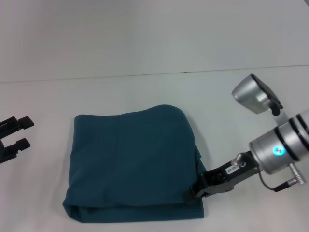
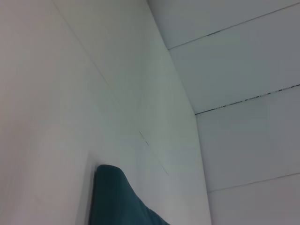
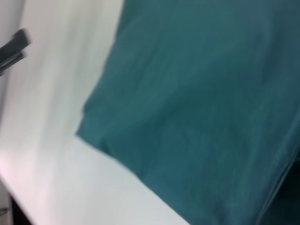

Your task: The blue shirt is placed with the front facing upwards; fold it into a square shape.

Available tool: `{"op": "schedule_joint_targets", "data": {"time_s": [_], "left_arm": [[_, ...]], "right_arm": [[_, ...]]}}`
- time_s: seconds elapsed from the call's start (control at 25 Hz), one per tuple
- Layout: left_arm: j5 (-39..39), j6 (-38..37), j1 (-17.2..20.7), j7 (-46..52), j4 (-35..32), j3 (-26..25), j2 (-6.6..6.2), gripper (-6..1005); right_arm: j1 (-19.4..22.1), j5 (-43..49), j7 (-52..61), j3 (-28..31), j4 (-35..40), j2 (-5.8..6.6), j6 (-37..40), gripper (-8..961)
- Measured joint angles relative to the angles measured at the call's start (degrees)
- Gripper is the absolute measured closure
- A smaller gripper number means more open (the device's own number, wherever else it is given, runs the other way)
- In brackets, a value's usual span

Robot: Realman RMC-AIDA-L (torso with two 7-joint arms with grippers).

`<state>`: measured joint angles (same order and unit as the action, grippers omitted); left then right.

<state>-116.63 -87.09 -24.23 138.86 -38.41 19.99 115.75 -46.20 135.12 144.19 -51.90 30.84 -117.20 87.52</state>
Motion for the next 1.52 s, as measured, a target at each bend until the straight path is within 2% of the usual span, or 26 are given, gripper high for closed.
{"op": "schedule_joint_targets", "data": {"time_s": [0.24,0.4,0.76,1.2,1.36,1.52], "left_arm": [[0.00,0.00,-0.03,0.00,0.00,-0.13,0.00,213],[0.00,0.00,-0.22,0.00,0.00,-0.13,0.07,213],[0.00,0.16,-0.53,0.00,0.00,-0.12,0.27,213],[0.00,0.51,-0.48,0.00,0.00,-0.12,0.40,213],[0.00,0.53,-0.55,0.00,0.00,-0.13,0.44,213],[0.00,0.53,-0.55,0.00,0.00,-0.13,0.45,214]], "right_arm": [[1.75,-0.26,1.19,-0.33,3.96,0.82,6.57,877],[2.46,2.10,1.40,-0.59,3.06,1.04,5.11,854],[2.45,3.94,1.43,-0.75,1.67,0.67,3.56,802],[2.59,4.01,2.33,-0.53,0.67,2.06,3.77,739],[2.56,4.02,2.88,-0.23,1.03,2.91,3.93,716],[3.02,3.16,2.86,1.32,2.22,4.71,4.37,532]]}}
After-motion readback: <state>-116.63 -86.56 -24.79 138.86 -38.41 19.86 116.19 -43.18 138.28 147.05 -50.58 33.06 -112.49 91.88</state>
